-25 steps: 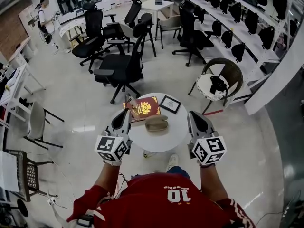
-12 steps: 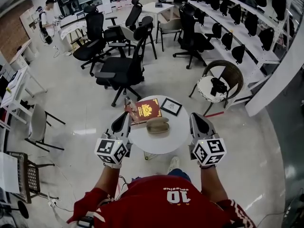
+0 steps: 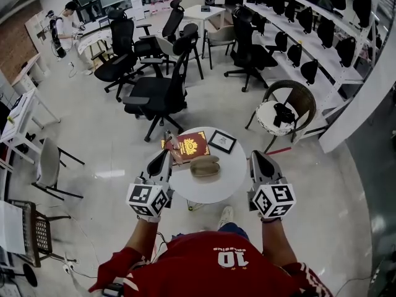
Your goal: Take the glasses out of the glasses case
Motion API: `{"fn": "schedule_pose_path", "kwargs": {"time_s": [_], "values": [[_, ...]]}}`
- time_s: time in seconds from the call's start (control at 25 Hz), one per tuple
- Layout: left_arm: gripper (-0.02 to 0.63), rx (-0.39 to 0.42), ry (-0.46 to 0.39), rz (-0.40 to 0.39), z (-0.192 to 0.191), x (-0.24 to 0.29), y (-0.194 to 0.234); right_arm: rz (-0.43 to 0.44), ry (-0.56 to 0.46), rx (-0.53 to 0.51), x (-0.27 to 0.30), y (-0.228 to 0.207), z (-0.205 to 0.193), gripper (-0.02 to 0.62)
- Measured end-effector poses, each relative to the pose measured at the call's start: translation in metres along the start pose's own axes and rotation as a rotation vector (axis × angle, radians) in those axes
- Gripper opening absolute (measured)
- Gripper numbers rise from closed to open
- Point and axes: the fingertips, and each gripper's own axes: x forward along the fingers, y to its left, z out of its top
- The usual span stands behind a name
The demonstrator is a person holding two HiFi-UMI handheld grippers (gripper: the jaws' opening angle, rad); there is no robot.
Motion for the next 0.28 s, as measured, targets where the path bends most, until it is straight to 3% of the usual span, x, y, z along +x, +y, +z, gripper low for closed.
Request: {"fn": "schedule_pose_path", "kwargs": {"time_s": [0.28], "values": [[0.015, -0.013, 0.005, -0.003, -0.0007, 0.0005, -0.0003, 0.019, 0.015, 0.032, -0.0007, 0.0001, -0.0045, 0.014]]}}
